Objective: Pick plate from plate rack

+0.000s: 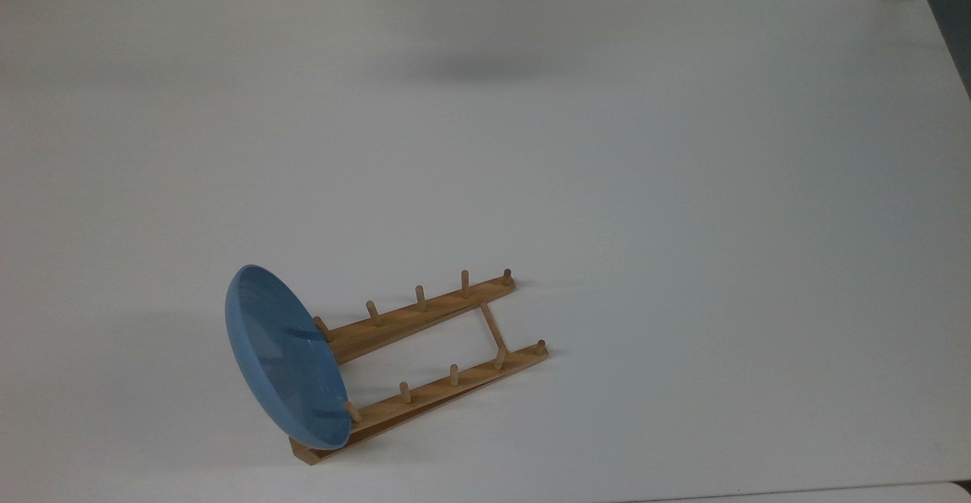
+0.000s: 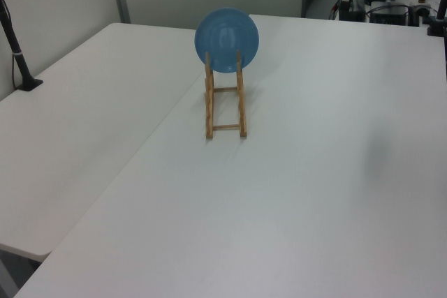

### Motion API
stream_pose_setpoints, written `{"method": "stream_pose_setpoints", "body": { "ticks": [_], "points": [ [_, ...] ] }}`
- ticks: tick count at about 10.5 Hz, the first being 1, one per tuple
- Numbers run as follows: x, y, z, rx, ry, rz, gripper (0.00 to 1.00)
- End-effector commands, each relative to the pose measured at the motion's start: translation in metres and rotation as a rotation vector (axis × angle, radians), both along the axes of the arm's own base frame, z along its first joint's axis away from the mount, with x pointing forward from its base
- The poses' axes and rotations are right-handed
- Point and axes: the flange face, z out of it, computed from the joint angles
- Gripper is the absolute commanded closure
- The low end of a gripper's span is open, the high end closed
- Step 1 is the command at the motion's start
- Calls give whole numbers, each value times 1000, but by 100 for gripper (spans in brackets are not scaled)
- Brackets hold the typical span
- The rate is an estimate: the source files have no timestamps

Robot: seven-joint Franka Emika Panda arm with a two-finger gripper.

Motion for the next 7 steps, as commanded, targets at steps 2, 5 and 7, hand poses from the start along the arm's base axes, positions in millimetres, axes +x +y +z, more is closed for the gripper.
{"method": "stream_pose_setpoints", "body": {
  "ticks": [2, 5, 7],
  "points": [
    [4, 4, -3, 15, -17, 19, 0],
    [22, -26, -16, -34, -37, 232, 0],
    [40, -64, -17, -59, -146, 239, 0]
  ]
}}
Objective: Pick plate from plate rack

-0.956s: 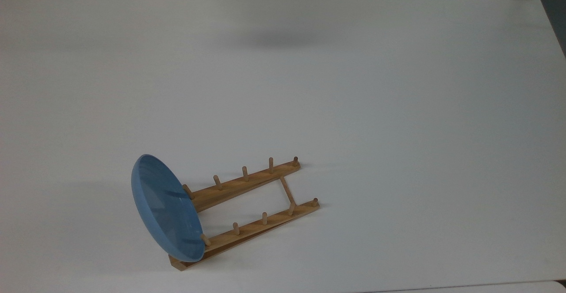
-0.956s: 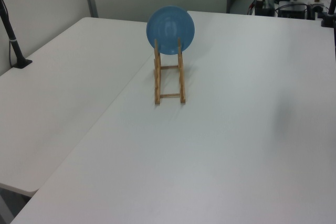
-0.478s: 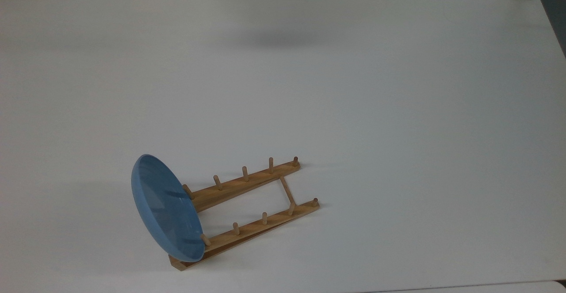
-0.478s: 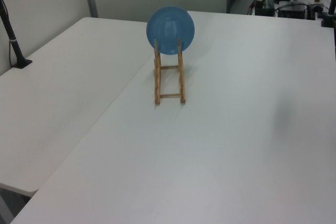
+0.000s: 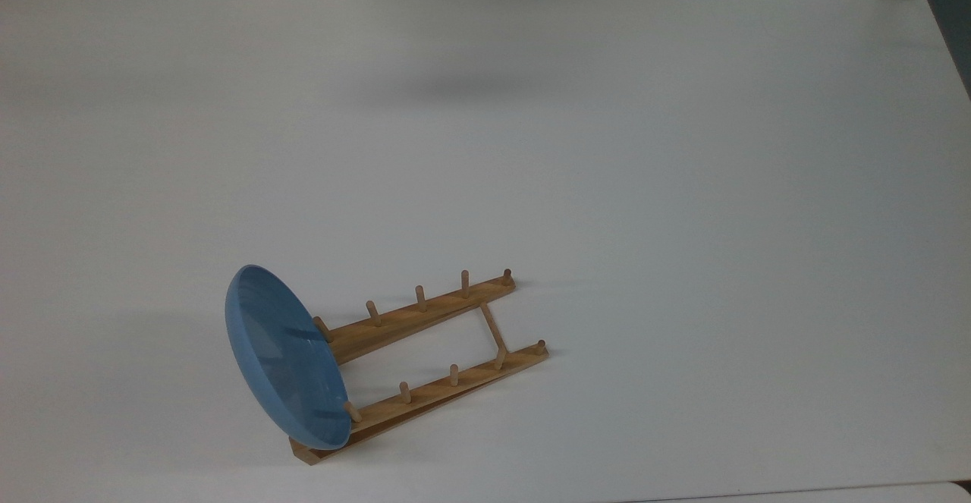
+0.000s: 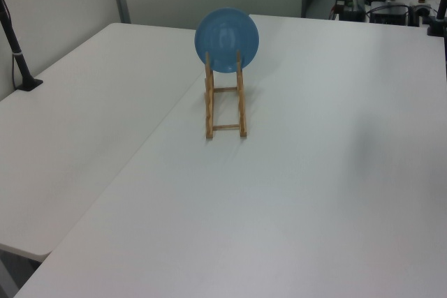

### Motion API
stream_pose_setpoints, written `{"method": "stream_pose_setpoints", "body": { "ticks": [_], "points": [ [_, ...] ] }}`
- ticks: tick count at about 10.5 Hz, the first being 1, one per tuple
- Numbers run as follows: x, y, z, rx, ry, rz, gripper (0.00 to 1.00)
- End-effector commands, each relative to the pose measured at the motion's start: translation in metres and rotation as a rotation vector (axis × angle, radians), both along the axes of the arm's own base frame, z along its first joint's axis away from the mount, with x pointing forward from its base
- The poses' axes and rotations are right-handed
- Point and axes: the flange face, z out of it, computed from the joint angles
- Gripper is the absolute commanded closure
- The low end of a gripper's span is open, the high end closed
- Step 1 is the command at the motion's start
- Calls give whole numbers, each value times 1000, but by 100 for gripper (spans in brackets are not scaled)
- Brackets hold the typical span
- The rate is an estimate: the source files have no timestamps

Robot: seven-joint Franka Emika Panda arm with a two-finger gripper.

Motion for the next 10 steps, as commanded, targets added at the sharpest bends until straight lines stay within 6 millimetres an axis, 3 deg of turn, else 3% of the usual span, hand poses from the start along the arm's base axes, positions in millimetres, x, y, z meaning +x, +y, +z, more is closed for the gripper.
{"method": "stream_pose_setpoints", "body": {
  "ticks": [1, 4, 6, 10],
  "points": [
    [30, -47, -8, -28, -157, 37, 0],
    [86, -64, -40, -54, -412, 10, 0],
    [114, -72, -62, 21, -596, -146, 0],
    [140, -79, -107, 203, -745, -429, 0]
  ]
}}
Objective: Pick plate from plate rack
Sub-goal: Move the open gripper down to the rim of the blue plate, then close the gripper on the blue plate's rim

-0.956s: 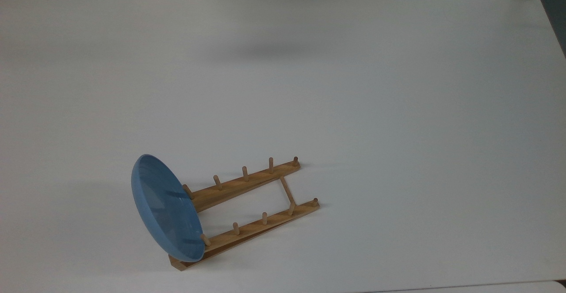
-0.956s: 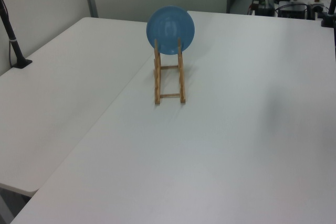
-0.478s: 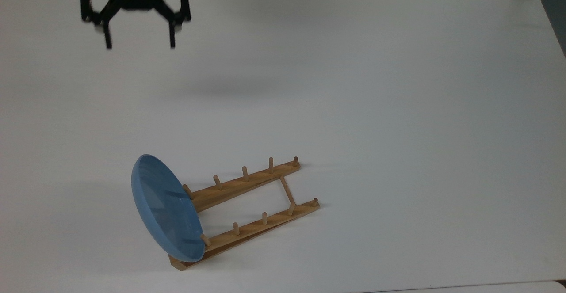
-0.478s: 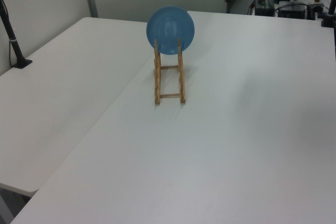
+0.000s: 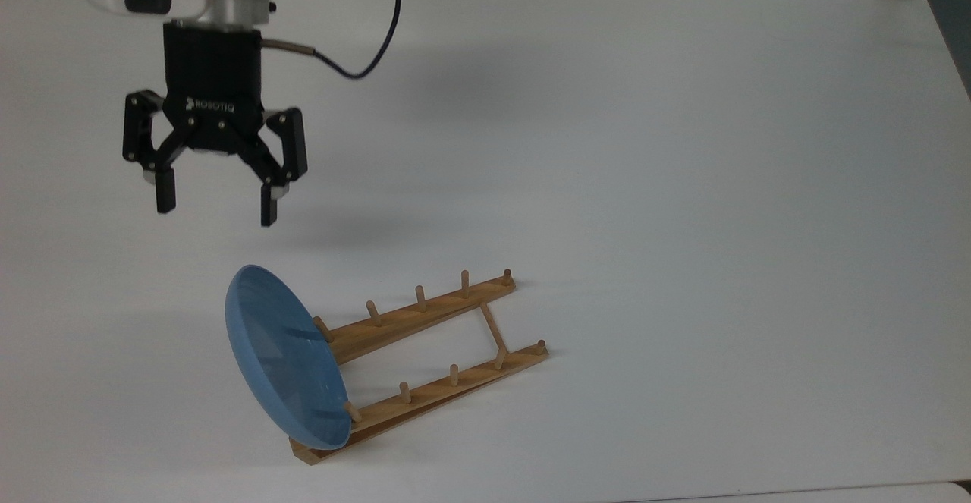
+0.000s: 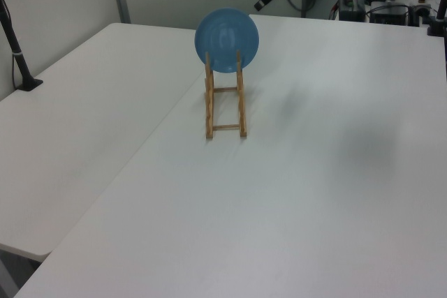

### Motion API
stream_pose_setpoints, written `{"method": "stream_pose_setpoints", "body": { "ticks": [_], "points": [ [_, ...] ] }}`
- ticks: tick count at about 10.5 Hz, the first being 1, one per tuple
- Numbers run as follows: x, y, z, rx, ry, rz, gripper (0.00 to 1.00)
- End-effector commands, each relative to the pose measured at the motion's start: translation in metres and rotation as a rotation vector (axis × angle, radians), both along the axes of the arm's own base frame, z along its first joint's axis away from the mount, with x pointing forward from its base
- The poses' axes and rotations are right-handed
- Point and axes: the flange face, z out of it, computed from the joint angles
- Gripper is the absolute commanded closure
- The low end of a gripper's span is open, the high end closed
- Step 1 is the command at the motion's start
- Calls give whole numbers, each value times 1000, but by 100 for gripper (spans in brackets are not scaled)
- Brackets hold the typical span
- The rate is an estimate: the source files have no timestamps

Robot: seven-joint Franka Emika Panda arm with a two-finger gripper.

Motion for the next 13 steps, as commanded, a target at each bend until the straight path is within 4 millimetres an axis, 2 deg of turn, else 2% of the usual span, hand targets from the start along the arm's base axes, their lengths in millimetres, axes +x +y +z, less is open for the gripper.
{"method": "stream_pose_setpoints", "body": {
  "ticks": [1, 4, 5, 6, 7, 9, 12, 13],
  "points": [
    [11, -2, -22, 110, -57, -102, 0],
    [35, 8, -54, 136, -90, -124, 13],
    [39, 9, -54, 133, -94, -120, 20],
    [41, 8, -56, 129, -92, -117, 30],
    [41, 9, -56, 123, -92, -112, 48],
    [40, 13, -49, 119, -98, -105, 74],
    [39, 15, -44, 94, -103, -89, 96],
    [39, 16, -44, 81, -102, -81, 100]
  ]
}}
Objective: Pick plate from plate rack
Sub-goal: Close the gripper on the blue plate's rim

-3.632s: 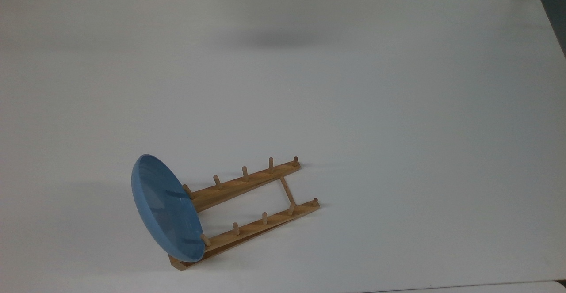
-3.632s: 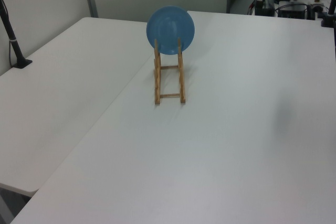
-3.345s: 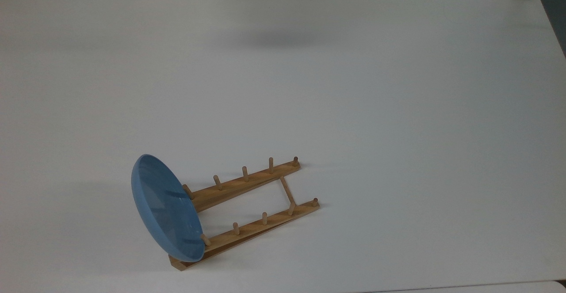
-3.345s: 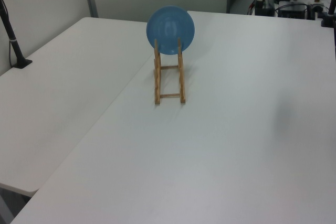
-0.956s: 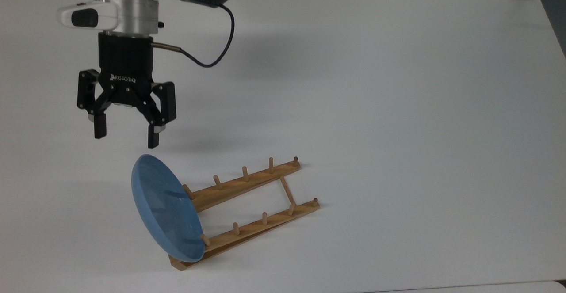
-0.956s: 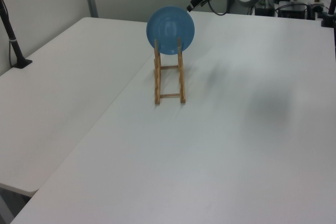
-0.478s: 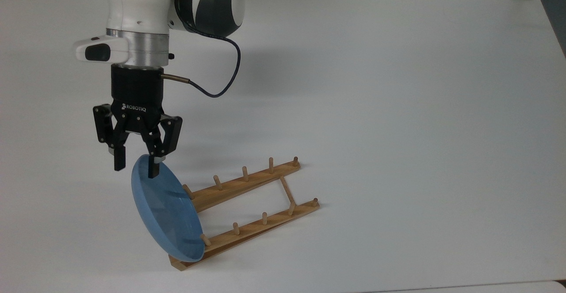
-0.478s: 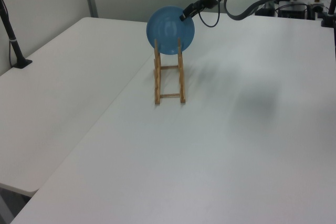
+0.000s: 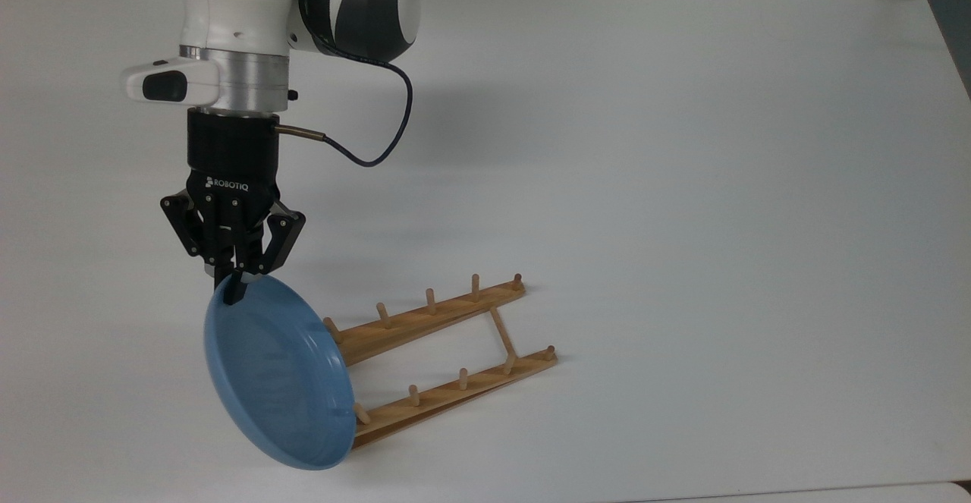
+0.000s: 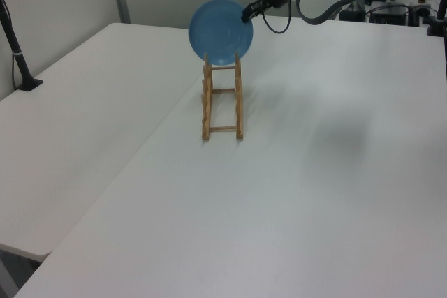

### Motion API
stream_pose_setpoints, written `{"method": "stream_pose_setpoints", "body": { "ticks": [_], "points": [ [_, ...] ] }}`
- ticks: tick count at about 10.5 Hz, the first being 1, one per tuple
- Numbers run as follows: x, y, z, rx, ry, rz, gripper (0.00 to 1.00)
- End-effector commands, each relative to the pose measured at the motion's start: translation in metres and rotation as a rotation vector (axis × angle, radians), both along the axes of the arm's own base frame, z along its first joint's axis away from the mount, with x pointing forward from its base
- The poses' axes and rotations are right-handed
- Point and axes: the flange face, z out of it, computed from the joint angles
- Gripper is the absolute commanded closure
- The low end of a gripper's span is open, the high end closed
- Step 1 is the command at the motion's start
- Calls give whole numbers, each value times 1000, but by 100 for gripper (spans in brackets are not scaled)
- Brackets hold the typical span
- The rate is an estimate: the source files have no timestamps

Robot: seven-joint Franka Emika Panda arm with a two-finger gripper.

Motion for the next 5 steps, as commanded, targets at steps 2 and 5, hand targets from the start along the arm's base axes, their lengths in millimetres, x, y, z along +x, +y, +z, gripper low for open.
{"method": "stream_pose_setpoints", "body": {
  "ticks": [2, 5],
  "points": [
    [-3, 7, 17, -32, -27, 16, 100],
    [-20, 5, 72, -10, -87, -4, 100]
  ]
}}
